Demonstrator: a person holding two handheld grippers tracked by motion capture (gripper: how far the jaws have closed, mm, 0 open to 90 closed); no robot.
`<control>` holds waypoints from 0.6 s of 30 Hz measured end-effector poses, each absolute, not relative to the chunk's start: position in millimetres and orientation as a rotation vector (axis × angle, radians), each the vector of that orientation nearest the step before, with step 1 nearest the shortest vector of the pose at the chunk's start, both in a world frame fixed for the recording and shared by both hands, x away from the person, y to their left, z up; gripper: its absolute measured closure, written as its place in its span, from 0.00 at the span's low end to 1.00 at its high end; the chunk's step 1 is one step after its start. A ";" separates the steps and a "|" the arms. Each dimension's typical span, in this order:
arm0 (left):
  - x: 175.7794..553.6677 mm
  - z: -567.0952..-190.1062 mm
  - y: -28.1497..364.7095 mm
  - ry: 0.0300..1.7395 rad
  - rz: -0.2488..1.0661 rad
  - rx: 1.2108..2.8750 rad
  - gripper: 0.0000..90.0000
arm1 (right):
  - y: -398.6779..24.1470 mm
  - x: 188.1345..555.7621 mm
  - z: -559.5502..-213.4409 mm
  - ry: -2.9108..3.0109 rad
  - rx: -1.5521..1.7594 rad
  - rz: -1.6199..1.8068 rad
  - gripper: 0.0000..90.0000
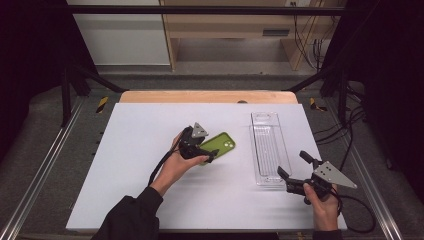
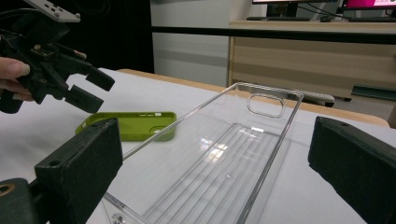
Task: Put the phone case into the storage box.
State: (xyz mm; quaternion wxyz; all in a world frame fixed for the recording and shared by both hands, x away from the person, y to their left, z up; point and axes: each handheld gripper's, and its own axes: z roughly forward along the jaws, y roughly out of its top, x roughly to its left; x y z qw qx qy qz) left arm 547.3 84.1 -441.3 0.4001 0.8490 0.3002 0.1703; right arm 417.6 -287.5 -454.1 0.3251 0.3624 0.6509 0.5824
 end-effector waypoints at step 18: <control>541.8 -448.4 90.0 0.839 0.392 2.142 0.80 | -286.6 417.6 -454.3 1.713 0.955 1.524 0.04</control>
